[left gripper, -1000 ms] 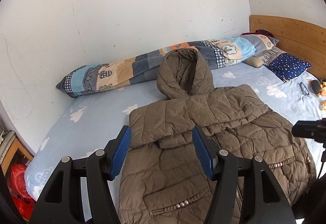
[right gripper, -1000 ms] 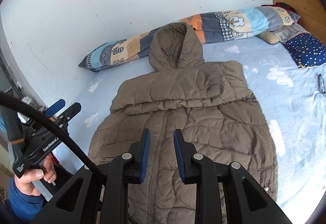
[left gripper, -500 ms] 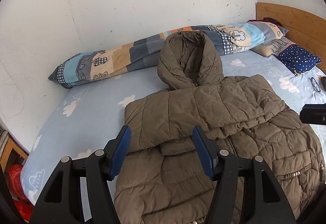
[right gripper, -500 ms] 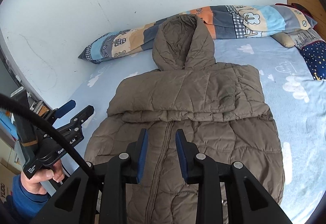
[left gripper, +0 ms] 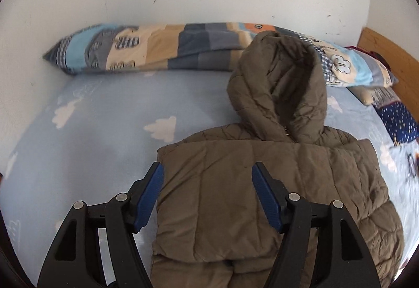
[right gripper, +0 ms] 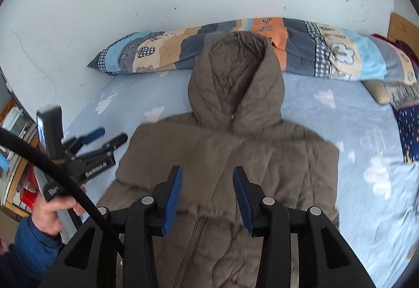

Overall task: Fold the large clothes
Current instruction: 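Grasp the brown hood with the right gripper while the left gripper grasps it too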

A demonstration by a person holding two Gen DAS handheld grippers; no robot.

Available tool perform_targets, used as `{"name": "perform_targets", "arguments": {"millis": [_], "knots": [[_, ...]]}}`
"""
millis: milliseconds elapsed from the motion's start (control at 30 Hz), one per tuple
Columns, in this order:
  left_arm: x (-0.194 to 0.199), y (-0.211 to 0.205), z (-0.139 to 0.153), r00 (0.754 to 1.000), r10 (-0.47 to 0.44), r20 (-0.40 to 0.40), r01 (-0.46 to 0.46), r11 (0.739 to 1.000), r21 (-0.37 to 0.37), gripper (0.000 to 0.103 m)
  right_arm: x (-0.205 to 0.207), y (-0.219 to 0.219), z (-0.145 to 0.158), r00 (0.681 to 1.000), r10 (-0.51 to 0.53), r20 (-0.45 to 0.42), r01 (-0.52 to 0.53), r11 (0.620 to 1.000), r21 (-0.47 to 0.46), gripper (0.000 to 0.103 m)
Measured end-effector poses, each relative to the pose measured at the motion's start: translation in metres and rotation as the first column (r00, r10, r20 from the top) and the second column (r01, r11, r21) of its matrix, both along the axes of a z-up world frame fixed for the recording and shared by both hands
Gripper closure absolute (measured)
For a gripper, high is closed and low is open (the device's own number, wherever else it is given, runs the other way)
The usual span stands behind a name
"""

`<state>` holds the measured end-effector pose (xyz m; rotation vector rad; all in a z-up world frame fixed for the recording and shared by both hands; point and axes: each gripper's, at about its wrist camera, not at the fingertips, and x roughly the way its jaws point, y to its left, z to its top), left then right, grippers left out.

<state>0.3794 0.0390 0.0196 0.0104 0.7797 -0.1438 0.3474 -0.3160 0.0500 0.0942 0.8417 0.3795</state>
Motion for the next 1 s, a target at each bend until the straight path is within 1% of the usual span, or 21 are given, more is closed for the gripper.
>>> {"name": "perform_targets", "arguments": {"millis": [100,133,200,267,300,367,433,467,533,600,633,667,700,733,767,800,833,933,1000], "knots": [[0.009,0.020,-0.007,0.999,0.052,-0.009,-0.052,0.999,-0.014,0.034,0.054,0.006,0.019,0.999,-0.025,0.026,0.026,1.000,-0.012,0.053],[0.012,0.024,-0.009,0.998,0.054,-0.020,-0.054,0.998,-0.021,0.034,0.070,0.006,0.022,0.999,-0.035,0.027,0.036,0.999,-0.018,0.053],[0.016,0.030,-0.011,0.998,0.052,-0.029,-0.053,0.998,-0.024,0.034,0.120,0.006,0.029,0.995,-0.078,0.055,0.081,0.995,-0.051,0.053],[0.018,0.033,-0.011,0.998,0.051,-0.023,-0.052,0.999,-0.013,0.034,0.164,0.006,0.031,0.991,-0.114,0.075,0.122,0.987,-0.101,0.045],[0.018,0.034,-0.011,0.998,0.050,-0.022,-0.051,0.999,-0.012,0.034,0.186,0.004,0.029,0.987,-0.140,0.079,0.149,0.982,-0.119,0.044],[0.018,0.035,-0.011,0.999,0.046,-0.023,-0.047,0.999,-0.026,0.034,0.225,-0.001,0.020,0.981,-0.180,0.068,0.188,0.973,-0.137,0.037],[0.019,0.032,-0.013,0.999,0.027,-0.032,-0.028,0.999,-0.026,0.034,0.258,-0.007,0.006,0.975,-0.220,0.037,0.223,0.964,-0.147,0.037],[0.019,0.030,-0.014,0.999,0.022,-0.028,-0.023,1.000,-0.021,0.034,0.271,-0.008,-0.001,0.974,-0.223,0.028,0.225,0.963,-0.147,0.037],[0.020,0.028,-0.016,1.000,0.012,-0.024,-0.012,1.000,-0.012,0.034,0.294,-0.010,-0.013,0.971,-0.239,0.006,0.236,0.955,-0.177,0.037],[0.022,0.027,-0.018,1.000,0.012,-0.022,-0.012,1.000,-0.010,0.034,0.314,-0.012,-0.025,0.966,-0.257,-0.012,0.251,0.951,-0.179,0.037],[0.022,0.027,-0.018,1.000,0.006,-0.022,-0.006,1.000,-0.010,0.034,0.322,-0.014,-0.030,0.966,-0.258,-0.024,0.250,0.953,-0.170,0.038],[0.023,0.026,-0.020,1.000,0.004,-0.025,-0.004,1.000,-0.009,0.034,0.328,-0.016,-0.035,0.964,-0.265,-0.032,0.257,0.952,-0.164,0.051],[0.024,0.026,-0.022,1.000,0.001,-0.029,-0.001,1.000,-0.010,0.034,0.335,-0.017,-0.040,0.963,-0.264,-0.043,0.255,0.954,-0.161,0.061],[0.024,0.025,-0.024,1.000,-0.004,-0.031,0.003,1.000,-0.009,0.034,0.341,-0.017,-0.047,0.965,-0.254,-0.062,0.242,0.957,-0.162,0.082],[0.025,0.024,-0.025,0.999,-0.006,-0.033,0.006,1.000,-0.004,0.034,0.344,-0.016,-0.052,0.964,-0.256,-0.068,0.239,0.952,-0.194,0.091],[0.026,0.023,-0.026,0.999,-0.005,-0.035,0.005,1.000,0.003,0.034,0.343,-0.013,-0.055,0.963,-0.262,-0.056,0.242,0.941,-0.236,0.093],[0.026,0.022,-0.027,0.999,-0.006,-0.034,0.006,1.000,0.005,0.034,0.340,-0.012,-0.055,0.966,-0.255,-0.037,0.239,0.942,-0.236,0.095],[0.032,0.017,-0.021,1.000,-0.014,-0.015,0.014,1.000,-0.004,0.034,0.320,-0.015,-0.047,0.972,-0.233,0.013,0.230,0.951,-0.208,0.096],[0.044,0.011,-0.014,1.000,-0.019,0.007,0.019,0.999,-0.028,0.033,0.303,-0.019,-0.038,0.975,-0.217,0.045,0.221,0.958,-0.183,0.096]]}}
